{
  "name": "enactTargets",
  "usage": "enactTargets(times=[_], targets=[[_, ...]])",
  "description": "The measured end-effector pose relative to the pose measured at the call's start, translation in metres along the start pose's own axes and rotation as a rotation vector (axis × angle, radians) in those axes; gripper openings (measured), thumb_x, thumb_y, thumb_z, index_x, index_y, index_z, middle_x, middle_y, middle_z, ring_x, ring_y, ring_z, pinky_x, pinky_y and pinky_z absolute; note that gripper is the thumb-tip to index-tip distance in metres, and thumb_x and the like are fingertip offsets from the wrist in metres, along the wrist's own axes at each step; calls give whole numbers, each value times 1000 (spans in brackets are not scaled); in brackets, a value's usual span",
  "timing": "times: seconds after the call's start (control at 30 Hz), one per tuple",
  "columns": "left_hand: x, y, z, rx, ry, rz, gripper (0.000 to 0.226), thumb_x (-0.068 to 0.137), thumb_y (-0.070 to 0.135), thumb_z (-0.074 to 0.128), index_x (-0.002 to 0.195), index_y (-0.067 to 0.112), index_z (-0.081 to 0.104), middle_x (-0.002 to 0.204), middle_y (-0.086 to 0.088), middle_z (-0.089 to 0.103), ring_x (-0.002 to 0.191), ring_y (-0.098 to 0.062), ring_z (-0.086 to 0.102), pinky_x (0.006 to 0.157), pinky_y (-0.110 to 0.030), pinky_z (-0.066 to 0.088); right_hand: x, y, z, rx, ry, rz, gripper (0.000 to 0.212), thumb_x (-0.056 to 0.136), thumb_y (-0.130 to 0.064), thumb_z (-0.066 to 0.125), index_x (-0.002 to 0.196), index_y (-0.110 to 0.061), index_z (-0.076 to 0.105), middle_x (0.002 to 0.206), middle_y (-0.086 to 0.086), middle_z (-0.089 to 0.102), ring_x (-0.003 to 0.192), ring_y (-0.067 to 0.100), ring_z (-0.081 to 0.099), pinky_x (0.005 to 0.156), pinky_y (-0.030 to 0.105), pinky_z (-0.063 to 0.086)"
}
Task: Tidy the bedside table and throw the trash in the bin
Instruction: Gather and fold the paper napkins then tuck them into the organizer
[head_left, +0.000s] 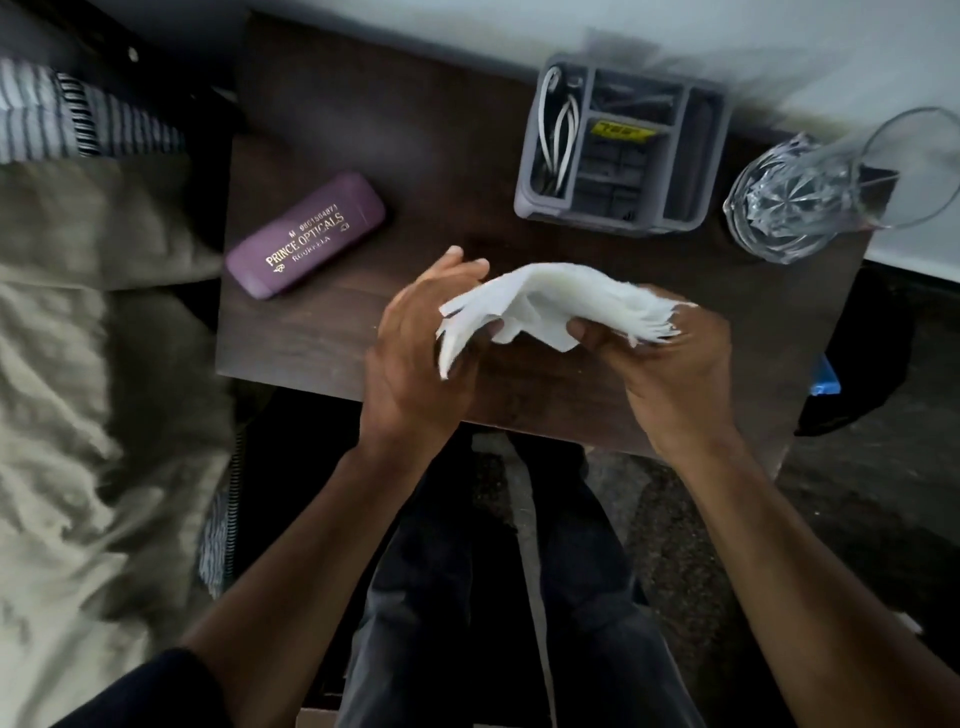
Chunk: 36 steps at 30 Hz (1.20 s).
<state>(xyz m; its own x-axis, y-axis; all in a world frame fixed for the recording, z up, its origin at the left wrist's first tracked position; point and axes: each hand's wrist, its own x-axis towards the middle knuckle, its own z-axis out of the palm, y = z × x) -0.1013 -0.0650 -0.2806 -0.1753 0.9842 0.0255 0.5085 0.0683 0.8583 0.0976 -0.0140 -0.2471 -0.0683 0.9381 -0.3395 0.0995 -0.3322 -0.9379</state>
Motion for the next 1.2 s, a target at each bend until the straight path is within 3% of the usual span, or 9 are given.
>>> enactTargets(times=[0.13,0.3,0.5,0.57,0.63,0.73,0.87,1.03,1.2], targets=[[-7,7,4,-189,-8,-119,39,91,0,73,118,18,52,129,-1,69,137,-27,57,106,-53,51,-5,7,4,33,-4,43,37,77,15,77,102,-12,72,86,-21,78,85,-2,74,75,14,56],[-4,23,4,-130,86,-238,52,88,20,81,126,34,48,125,13,66,115,-1,65,88,-13,53,1,6,5,-68,20,12,39,78,3,83,94,-30,71,84,-34,74,84,-10,72,75,9,55],[5,29,8,-46,47,-248,51,91,24,74,131,43,48,123,43,58,114,15,58,96,-13,49,5,9,0,-179,37,-20,33,79,-4,84,100,-27,74,89,-27,76,89,-4,73,78,12,55],[3,29,12,-91,87,-333,47,90,28,76,132,39,58,124,31,66,118,5,63,102,-31,54,6,12,-1,-142,86,34,35,79,-1,83,108,-19,72,97,-15,77,90,-4,73,81,13,55],[5,30,12,-133,124,-421,39,85,36,79,118,52,65,113,30,72,108,2,69,94,-37,58,4,12,-2,-101,91,88,36,80,0,82,110,-16,72,101,-8,77,92,-2,73,83,14,56],[15,33,7,-154,115,-497,32,76,49,81,92,70,62,90,47,66,86,18,67,73,-13,57,1,7,-6,-68,114,167,21,79,-8,85,97,-17,79,90,-9,81,85,10,78,73,24,61],[23,32,-2,-279,47,-635,29,68,61,80,92,50,67,91,31,74,87,8,72,67,-14,57,-1,0,-7,153,151,328,18,77,-11,87,93,-12,80,94,6,81,85,26,79,68,33,63],[27,33,-11,-696,-104,-870,24,78,28,85,101,27,79,108,-1,81,97,-21,79,72,-36,64,-1,-4,0,230,142,406,16,78,-12,86,92,-19,81,95,6,81,85,25,79,68,30,62],[25,33,-12,-658,-121,-869,41,82,19,85,120,17,70,112,-1,80,99,-21,78,74,-33,63,-2,-6,1,224,165,427,15,79,-10,84,91,-18,80,94,6,81,84,25,79,67,33,62]])
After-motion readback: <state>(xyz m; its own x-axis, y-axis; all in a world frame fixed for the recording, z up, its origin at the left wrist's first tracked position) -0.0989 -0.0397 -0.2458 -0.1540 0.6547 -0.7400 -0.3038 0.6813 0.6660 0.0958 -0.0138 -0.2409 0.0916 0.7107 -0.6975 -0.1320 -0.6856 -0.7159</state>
